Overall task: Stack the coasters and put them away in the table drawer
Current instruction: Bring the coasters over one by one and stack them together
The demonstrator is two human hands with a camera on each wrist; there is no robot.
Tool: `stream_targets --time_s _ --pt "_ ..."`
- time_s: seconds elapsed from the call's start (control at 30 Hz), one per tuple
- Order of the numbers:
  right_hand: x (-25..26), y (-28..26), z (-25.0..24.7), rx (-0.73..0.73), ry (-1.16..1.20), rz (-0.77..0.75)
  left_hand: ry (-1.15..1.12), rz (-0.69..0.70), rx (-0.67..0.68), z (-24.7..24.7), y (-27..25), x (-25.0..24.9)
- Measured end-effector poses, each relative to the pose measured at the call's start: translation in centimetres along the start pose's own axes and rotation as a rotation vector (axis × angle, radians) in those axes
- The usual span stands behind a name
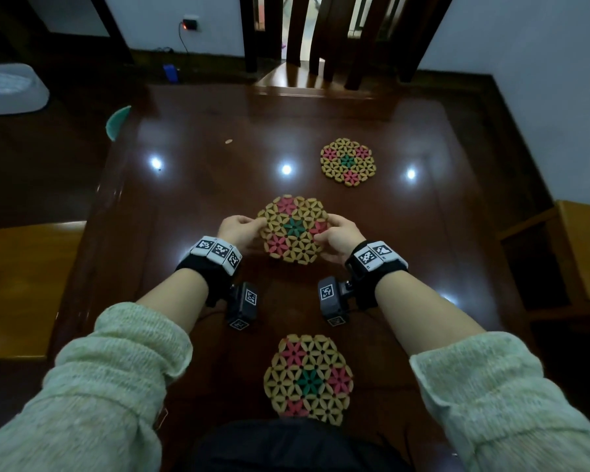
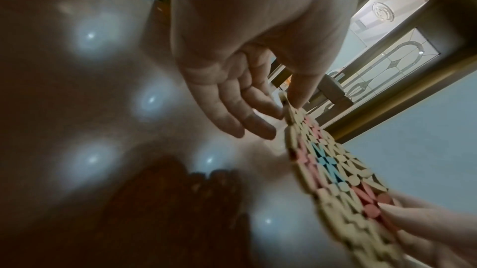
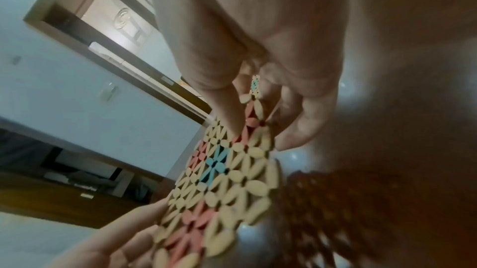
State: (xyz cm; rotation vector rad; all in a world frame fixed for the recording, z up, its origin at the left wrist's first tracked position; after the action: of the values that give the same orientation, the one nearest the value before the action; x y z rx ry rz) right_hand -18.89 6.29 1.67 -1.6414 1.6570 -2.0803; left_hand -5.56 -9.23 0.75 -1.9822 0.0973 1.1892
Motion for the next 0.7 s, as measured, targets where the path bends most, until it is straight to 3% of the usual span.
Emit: stream_targets --time_s 0.27,0.7 --pt "-2.9 -6.2 -0.8 -0.031 -0.031 -0.078 0.006 0.089 0.095 -0.7 -7.0 2.0" --pt "-12.1 -12.0 -1.6 -0.096 -0.237 -0.030 -0.024 -0.013 0.216 -0.7 -14.8 11.1"
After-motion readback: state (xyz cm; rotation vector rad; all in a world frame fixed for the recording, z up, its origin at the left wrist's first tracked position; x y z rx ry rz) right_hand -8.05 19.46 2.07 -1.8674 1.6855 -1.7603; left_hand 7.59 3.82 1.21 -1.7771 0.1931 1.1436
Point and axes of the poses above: each hand's wrist, its own y-axis towards the middle knuckle, its own z-axis out of the palm, x = y × z, the point moved 3 cm from there along y, towards the middle knuckle, and after that the axes turned 4 degrees about -y, right-handed, at the moved point
